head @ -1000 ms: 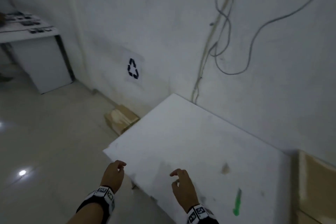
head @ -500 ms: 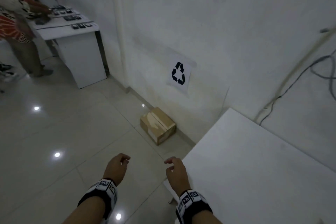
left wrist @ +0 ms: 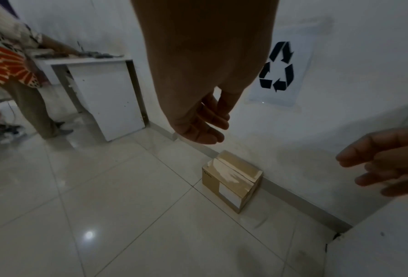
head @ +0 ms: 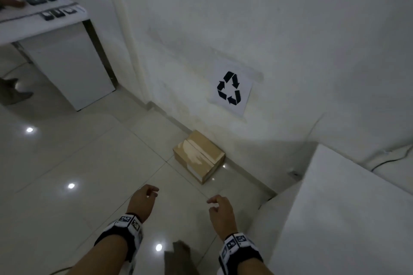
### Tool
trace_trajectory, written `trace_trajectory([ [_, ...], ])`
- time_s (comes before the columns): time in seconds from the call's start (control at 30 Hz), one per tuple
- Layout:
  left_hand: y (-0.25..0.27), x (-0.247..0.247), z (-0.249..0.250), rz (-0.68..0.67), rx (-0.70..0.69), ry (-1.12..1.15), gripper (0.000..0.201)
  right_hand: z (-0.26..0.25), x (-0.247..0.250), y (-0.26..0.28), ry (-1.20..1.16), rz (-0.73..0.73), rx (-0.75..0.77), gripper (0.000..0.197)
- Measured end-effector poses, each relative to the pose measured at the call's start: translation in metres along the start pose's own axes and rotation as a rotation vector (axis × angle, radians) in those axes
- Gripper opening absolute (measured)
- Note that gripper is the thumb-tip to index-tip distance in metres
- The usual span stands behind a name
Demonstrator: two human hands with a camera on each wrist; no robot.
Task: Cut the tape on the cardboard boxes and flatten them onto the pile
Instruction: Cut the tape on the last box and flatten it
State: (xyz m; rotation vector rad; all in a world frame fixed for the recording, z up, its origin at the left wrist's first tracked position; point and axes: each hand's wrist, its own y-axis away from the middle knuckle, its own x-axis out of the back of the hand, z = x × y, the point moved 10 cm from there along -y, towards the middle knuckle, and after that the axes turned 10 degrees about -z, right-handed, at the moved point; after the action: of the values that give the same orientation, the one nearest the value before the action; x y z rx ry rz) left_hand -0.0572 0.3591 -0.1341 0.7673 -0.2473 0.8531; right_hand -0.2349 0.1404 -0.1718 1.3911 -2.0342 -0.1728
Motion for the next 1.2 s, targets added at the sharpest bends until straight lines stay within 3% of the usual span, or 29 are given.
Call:
trace_trajectory([
  [0.33, -0.147, 0.023, 0.004, -0.164, 0.153, 0.017, 0.020, 0.010, 0.006, -0.108, -0.033, 0.031, -0.239, 0.024],
  [0.57, -0.290, 0.019, 0.011, -0.317, 0.228, -0.018, 0.022, 0.036, 0.003, -0.193, -0.208, 0.153, -0.449, 0.019],
  [0.63, -0.334, 0.013, 0.005, -0.363, 0.249, -0.030, 0.022, 0.054, -0.004, -0.220, -0.310, 0.193, -0.541, 0.015],
  [0.8, -0.451, -0.008, -0.040, -0.421, 0.378, -0.014, 0.023, 0.113, -0.038, -0.294, -0.469, 0.129, -0.748, 0.013],
  [0.97, -0.559, -0.051, -0.078, -0.417, 0.410, -0.168, 0.033, 0.179, -0.053, -0.383, -0.414, 0.094, -0.776, 0.010],
  [1.1, -0.643, -0.112, -0.108, -0.400, 0.374, -0.175, 0.053, 0.250, -0.066, -0.459, -0.303, 0.085, -0.808, 0.040],
  [1.2, -0.690, -0.159, -0.138, -0.441, 0.425, -0.095, 0.072, 0.295, -0.079, -0.499, -0.366, 0.110, -0.851, 0.064],
])
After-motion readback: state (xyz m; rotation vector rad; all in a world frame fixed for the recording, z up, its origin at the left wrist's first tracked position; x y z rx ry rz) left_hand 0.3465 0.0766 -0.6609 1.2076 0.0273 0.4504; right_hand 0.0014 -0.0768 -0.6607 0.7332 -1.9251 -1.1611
